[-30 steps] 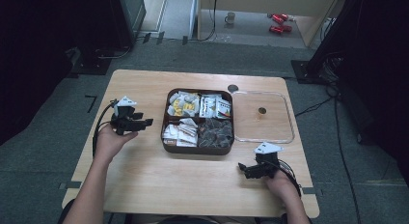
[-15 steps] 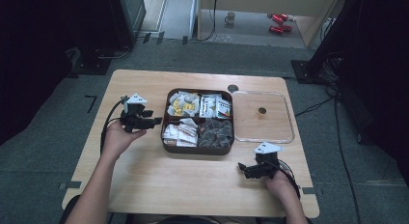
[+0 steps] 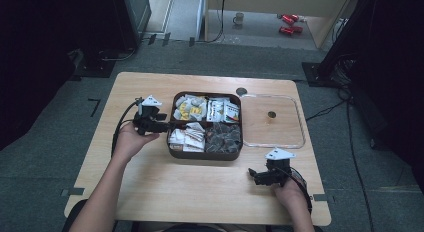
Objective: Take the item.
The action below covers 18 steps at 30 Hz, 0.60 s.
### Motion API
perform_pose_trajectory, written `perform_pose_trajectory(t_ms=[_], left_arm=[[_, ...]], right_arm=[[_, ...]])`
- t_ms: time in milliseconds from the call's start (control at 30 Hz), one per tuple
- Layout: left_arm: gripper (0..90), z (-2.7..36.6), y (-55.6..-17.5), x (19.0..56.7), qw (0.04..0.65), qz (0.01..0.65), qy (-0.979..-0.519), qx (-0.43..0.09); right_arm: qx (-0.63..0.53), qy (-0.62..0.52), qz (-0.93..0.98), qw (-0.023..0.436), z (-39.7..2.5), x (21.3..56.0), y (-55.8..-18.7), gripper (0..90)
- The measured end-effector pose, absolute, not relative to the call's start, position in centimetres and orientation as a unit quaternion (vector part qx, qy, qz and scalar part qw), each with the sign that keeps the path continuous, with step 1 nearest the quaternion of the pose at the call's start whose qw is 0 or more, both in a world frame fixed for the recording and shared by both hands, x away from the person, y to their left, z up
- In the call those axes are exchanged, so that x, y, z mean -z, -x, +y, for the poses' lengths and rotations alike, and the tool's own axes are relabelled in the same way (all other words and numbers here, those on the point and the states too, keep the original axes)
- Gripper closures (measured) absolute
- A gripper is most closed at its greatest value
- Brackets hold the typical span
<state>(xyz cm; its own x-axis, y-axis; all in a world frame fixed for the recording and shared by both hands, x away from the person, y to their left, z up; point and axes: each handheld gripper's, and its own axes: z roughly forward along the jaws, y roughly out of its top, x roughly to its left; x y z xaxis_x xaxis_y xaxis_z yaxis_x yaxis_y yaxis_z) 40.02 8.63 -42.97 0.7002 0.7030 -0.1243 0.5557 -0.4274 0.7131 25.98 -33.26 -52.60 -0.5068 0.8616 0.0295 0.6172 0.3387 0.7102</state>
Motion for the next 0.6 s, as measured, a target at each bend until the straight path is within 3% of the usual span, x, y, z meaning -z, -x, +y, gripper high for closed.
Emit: perform_pose_trajectory(t_ms=[600], left_arm=[[46.0,5.0,-41.2,43.4,0.382,0.347,-0.852,-0.088]], right_arm=[[-0.34,-0.468,0.796,0.181,-33.1,52.6,-26.2,0.0]])
